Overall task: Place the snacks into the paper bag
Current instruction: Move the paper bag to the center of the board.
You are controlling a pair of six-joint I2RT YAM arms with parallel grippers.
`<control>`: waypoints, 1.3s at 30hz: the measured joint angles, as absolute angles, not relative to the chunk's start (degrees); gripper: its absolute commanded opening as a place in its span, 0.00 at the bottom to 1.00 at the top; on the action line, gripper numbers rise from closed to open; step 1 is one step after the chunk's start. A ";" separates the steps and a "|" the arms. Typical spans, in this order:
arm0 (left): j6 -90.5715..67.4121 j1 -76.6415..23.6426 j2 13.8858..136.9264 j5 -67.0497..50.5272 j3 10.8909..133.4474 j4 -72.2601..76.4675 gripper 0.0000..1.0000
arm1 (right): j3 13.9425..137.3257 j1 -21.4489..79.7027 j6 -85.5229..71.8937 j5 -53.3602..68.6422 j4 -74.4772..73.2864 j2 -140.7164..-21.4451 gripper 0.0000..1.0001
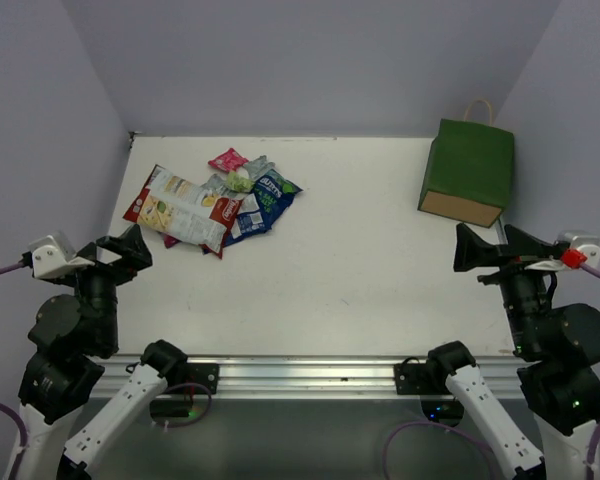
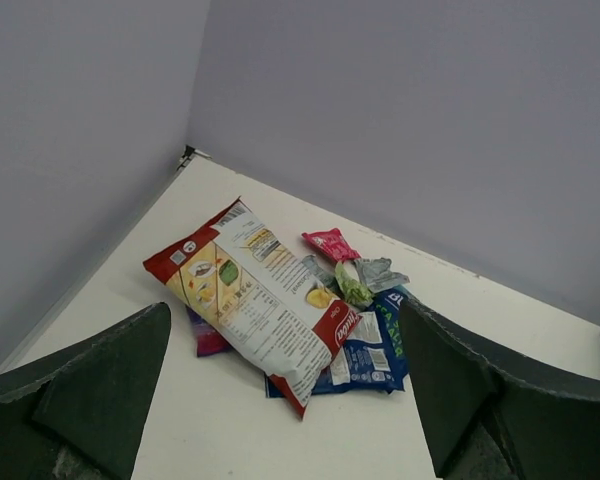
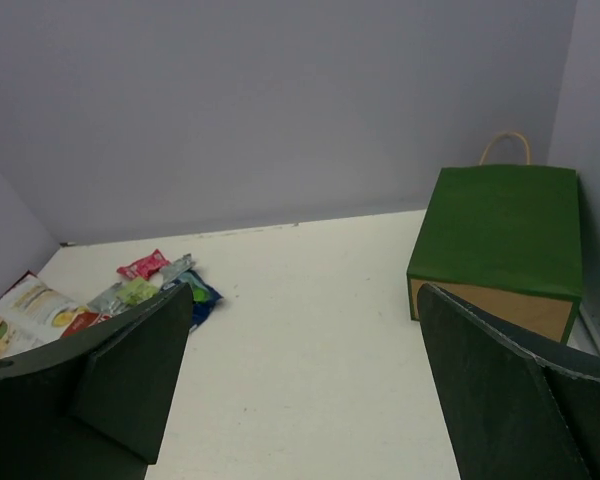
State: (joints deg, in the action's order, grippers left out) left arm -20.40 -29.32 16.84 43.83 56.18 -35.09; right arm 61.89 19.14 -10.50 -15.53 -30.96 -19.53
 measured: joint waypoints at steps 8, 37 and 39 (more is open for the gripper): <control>-20.43 -29.32 20.56 40.21 54.33 -33.76 1.00 | 61.93 19.14 -14.33 -18.76 -31.44 -25.87 0.98; -23.51 -29.32 35.03 18.57 51.03 -35.59 1.00 | 85.89 14.79 -14.87 -32.62 -36.12 -87.72 0.99; -23.51 -29.32 35.07 18.17 50.74 -35.70 1.00 | 87.99 12.93 -14.74 -32.88 -36.60 -92.16 0.98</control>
